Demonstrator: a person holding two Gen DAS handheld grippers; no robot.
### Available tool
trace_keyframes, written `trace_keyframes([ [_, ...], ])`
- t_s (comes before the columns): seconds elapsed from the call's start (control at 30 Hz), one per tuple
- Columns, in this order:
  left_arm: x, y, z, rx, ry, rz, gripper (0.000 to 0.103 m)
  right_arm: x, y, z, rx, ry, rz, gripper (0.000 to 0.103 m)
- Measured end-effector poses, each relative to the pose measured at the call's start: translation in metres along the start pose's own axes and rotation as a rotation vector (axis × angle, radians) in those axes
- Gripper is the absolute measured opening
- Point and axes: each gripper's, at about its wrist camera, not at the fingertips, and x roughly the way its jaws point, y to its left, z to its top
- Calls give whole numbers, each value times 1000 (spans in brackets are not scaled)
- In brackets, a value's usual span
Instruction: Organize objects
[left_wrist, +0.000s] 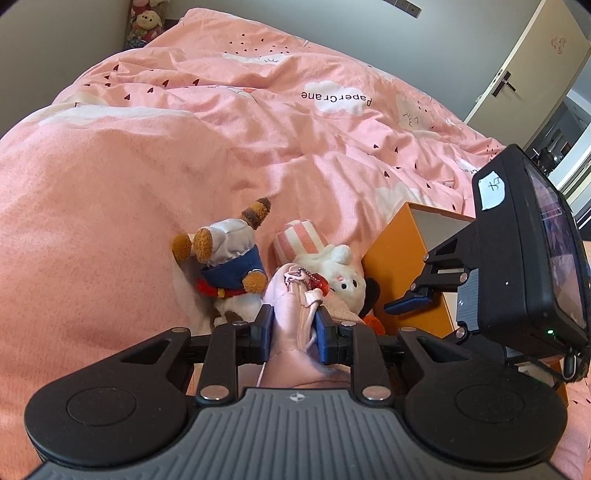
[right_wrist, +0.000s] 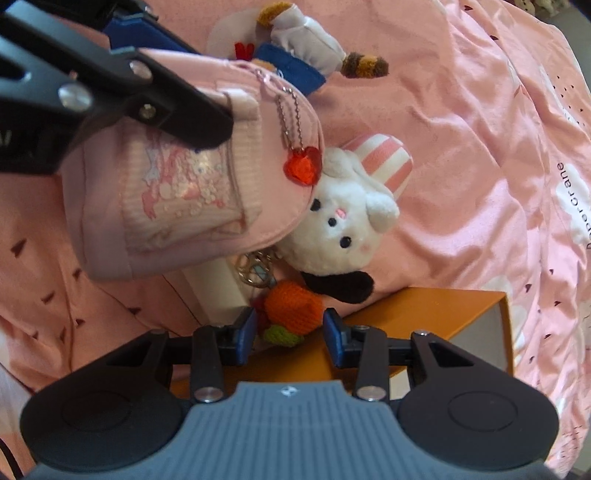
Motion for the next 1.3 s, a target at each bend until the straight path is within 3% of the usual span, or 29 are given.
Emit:
trace_keyframes([
  [0.5, 6, 4, 0, -16, 1, -20, 27, 38, -12, 12, 8, 87, 57, 45],
  [0.6, 5, 3, 0, -16, 0, -19, 27, 35, -11, 11, 14, 80, 38, 37],
  [0.97, -12, -3, -3, -22, -19, -23, 26, -15, -1, -7, 49, -25, -11, 34],
  [1.3, -53, -23, 3, 3, -105, -47, 26, -95, 5, -39, 157, -221, -64, 34],
])
